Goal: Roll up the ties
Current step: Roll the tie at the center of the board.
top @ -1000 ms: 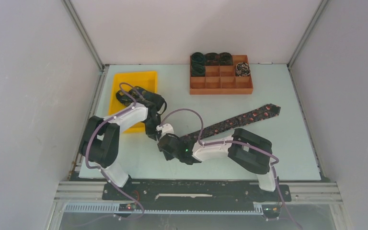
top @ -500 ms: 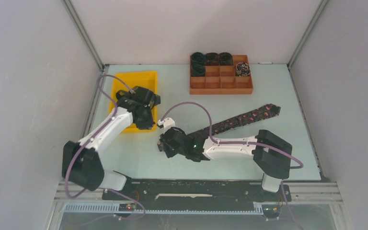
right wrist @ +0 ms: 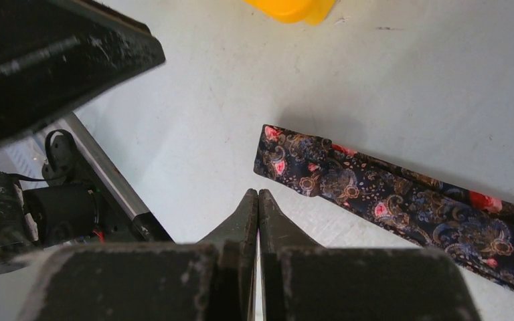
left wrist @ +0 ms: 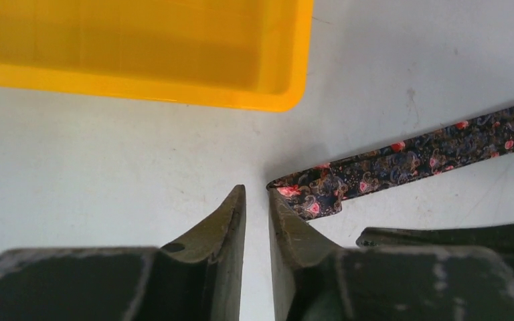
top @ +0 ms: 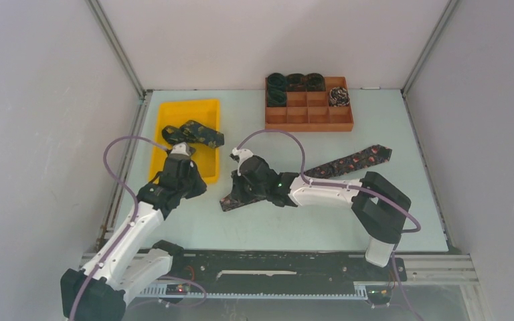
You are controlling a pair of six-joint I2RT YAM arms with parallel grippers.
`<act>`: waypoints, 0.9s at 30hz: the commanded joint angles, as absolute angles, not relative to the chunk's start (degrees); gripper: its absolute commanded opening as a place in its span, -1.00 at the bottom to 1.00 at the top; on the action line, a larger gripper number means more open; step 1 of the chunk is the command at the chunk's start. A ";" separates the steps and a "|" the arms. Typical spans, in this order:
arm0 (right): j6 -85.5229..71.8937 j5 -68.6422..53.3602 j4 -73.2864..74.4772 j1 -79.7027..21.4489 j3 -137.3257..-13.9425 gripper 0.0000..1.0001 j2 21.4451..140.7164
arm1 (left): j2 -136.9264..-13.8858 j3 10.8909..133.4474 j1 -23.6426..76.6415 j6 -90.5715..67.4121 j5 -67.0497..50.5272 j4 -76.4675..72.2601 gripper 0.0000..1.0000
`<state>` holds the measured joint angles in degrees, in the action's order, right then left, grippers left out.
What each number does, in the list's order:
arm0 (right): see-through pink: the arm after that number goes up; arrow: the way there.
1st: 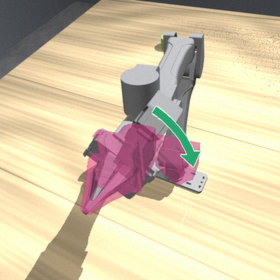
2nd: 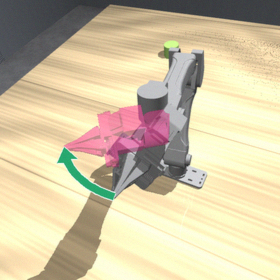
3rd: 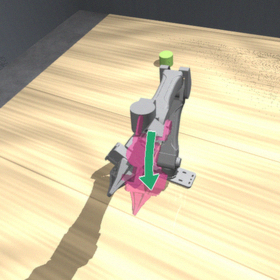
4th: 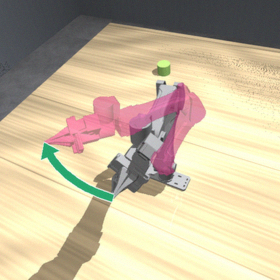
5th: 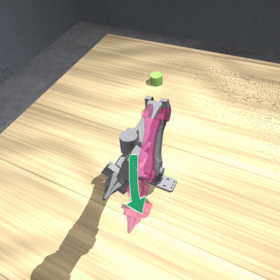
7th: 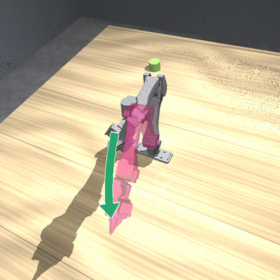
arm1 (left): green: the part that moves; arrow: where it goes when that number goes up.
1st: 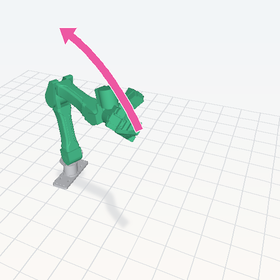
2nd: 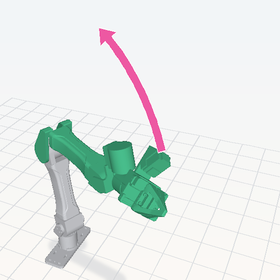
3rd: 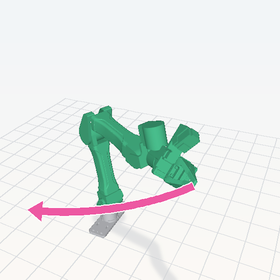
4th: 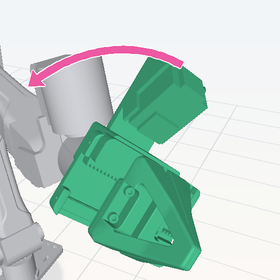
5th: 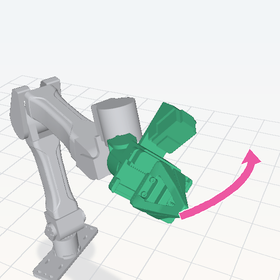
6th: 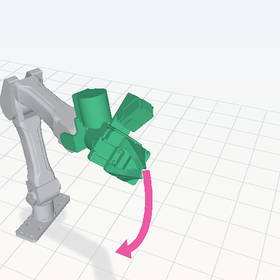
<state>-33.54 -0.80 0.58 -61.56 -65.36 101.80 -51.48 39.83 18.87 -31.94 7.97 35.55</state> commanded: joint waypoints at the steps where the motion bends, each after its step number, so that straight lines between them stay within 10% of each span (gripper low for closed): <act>1: -35.06 -7.34 -3.90 -59.48 -65.82 -1.00 103.83 | -47.93 35.05 18.29 -33.09 1.18 27.26 -0.39; 27: -35.42 -11.30 -1.16 -56.05 -70.78 -1.00 113.89 | -49.53 23.20 18.61 -37.19 -9.77 16.64 -0.15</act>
